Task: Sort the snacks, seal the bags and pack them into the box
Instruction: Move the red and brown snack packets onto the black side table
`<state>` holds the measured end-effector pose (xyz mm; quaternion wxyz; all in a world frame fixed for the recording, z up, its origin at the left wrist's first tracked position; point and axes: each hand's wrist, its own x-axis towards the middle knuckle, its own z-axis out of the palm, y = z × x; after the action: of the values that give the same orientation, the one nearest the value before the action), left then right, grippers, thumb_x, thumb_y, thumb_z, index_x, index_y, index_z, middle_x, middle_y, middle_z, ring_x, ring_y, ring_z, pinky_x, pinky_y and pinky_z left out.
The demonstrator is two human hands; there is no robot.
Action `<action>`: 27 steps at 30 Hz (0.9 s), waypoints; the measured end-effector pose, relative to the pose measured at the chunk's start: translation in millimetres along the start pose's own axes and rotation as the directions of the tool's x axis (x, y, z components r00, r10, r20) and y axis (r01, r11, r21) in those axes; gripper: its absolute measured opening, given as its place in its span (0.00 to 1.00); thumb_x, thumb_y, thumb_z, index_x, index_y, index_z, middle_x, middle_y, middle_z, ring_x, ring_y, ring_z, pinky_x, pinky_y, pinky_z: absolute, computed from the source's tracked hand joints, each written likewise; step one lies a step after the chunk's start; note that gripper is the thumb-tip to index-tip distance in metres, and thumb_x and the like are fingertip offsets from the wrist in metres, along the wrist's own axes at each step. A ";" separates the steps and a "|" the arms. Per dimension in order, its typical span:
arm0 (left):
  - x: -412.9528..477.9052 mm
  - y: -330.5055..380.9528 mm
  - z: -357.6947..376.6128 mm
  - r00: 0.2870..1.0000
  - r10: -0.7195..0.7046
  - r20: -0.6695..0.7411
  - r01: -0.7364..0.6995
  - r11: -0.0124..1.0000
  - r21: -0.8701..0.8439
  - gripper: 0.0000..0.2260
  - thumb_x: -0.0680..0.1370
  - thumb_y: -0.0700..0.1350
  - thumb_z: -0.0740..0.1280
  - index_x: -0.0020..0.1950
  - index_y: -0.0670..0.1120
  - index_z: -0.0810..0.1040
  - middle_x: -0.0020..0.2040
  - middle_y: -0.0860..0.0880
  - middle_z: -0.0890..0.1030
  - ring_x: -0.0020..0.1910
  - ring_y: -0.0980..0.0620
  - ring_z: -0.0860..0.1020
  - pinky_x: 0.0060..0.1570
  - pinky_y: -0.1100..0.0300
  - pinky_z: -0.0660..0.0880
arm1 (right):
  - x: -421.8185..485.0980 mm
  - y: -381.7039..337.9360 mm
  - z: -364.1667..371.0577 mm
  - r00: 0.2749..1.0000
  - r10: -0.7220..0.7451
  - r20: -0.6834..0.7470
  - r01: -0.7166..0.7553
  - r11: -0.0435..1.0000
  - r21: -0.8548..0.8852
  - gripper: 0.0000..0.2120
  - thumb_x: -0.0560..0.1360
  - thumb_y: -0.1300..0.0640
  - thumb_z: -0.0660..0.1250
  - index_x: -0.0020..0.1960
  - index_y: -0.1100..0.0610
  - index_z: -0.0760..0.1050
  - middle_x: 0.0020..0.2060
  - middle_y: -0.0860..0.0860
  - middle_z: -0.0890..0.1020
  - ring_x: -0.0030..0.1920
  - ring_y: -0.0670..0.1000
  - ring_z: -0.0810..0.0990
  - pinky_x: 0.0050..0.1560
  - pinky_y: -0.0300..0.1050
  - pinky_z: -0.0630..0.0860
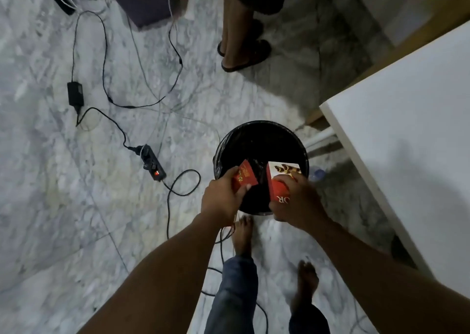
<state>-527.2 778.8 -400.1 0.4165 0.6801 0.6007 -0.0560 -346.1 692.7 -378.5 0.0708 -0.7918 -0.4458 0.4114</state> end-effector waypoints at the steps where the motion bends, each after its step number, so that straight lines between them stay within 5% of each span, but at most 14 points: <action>1: 9.6 -6.5 6.7 1.000 -0.017 0.016 0.017 0.999 -0.027 0.30 0.77 0.62 0.67 0.76 0.56 0.65 0.60 0.47 0.83 0.58 0.45 0.81 0.58 0.49 0.79 | 9.2 4.1 7.5 0.999 0.025 0.021 -0.026 0.999 0.025 0.32 0.58 0.44 0.71 0.62 0.47 0.74 0.68 0.53 0.71 0.63 0.60 0.74 0.58 0.56 0.77; 7: 42.0 -23.0 21.4 0.991 -0.100 0.092 0.116 0.974 -0.192 0.38 0.74 0.66 0.68 0.79 0.53 0.60 0.64 0.47 0.82 0.64 0.47 0.79 0.64 0.53 0.76 | 38.6 13.4 29.5 0.995 0.083 0.063 -0.092 0.985 0.146 0.39 0.62 0.33 0.65 0.69 0.49 0.70 0.67 0.51 0.70 0.66 0.57 0.72 0.61 0.56 0.76; 12: 38.6 -16.1 4.5 0.986 -0.088 0.143 0.109 0.983 -0.146 0.34 0.78 0.59 0.66 0.81 0.53 0.56 0.65 0.46 0.81 0.67 0.44 0.77 0.67 0.49 0.73 | 25.7 7.1 18.9 0.991 0.129 0.048 -0.135 0.976 0.168 0.24 0.74 0.53 0.70 0.68 0.55 0.72 0.65 0.55 0.75 0.64 0.57 0.75 0.59 0.49 0.75; 19: -5.3 29.8 -28.1 0.960 0.009 0.280 -0.025 0.998 0.054 0.31 0.77 0.55 0.65 0.78 0.52 0.60 0.63 0.42 0.81 0.64 0.38 0.77 0.64 0.44 0.74 | -34.8 -19.2 -23.3 0.981 0.185 0.054 -0.192 0.962 0.196 0.18 0.73 0.56 0.68 0.63 0.53 0.75 0.56 0.57 0.80 0.56 0.59 0.79 0.56 0.54 0.78; 22: -39.2 67.2 -43.6 0.934 0.055 0.353 -0.096 0.990 0.099 0.29 0.74 0.57 0.64 0.74 0.53 0.67 0.58 0.41 0.82 0.61 0.39 0.78 0.62 0.46 0.76 | -72.5 -28.5 -49.6 0.984 0.173 0.038 -0.177 0.968 0.180 0.18 0.74 0.55 0.67 0.63 0.51 0.75 0.55 0.54 0.81 0.55 0.57 0.79 0.55 0.49 0.77; 27: -107.4 129.5 -61.4 0.910 0.138 0.391 -0.228 0.954 0.195 0.24 0.77 0.55 0.66 0.72 0.51 0.72 0.64 0.41 0.79 0.64 0.38 0.76 0.64 0.50 0.74 | -145.8 -34.9 -103.9 0.989 0.149 -0.021 -0.143 0.973 0.182 0.16 0.75 0.55 0.63 0.62 0.52 0.77 0.50 0.51 0.83 0.50 0.52 0.81 0.49 0.41 0.74</action>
<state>-470.7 743.8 -233.8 0.4424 0.7553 0.4327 -0.2158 -332.9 628.4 -208.3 0.1194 -0.8198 -0.3461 0.4403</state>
